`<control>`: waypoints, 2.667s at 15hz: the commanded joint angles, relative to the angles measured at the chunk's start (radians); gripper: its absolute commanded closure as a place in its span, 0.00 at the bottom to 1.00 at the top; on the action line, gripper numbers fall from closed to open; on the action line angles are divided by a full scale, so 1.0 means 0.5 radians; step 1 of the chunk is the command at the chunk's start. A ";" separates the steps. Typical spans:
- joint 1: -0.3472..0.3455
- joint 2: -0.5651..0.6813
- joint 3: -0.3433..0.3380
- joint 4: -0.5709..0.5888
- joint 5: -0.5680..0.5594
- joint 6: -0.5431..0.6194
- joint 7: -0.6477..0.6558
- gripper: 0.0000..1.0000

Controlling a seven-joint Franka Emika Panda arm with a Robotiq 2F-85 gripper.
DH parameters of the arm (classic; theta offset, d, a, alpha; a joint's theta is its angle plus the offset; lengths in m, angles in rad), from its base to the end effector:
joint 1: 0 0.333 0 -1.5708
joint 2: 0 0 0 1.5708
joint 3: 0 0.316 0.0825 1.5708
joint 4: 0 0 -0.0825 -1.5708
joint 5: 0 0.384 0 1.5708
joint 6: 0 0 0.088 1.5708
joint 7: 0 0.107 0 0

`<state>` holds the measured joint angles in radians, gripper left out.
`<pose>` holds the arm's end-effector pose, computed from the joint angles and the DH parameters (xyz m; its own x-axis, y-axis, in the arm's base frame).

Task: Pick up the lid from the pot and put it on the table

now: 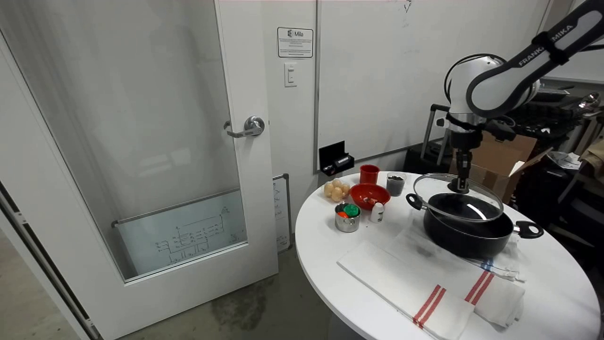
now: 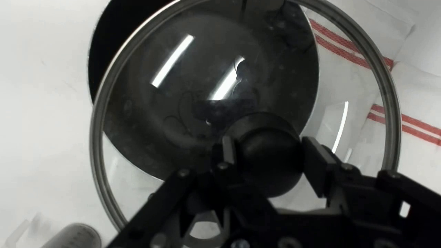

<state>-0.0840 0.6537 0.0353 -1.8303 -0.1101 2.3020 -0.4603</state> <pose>0.6241 -0.0335 0.1593 0.8670 0.4635 -0.1830 0.4646 -0.8846 -0.0396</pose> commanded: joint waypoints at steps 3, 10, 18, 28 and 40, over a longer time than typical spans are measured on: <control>0.144 -0.005 0.104 0.100 -0.112 -0.164 -0.028 0.75; 0.344 0.124 0.237 0.249 -0.236 -0.261 -0.108 0.75; 0.452 0.403 0.268 0.547 -0.333 -0.328 -0.240 0.75; 0.480 0.728 0.260 0.842 -0.333 -0.368 -0.404 0.75; 0.499 1.071 0.177 1.136 -0.375 -0.277 -0.400 0.75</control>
<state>0.1523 1.1475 0.1412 -1.3294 -0.2715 2.1635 -0.6526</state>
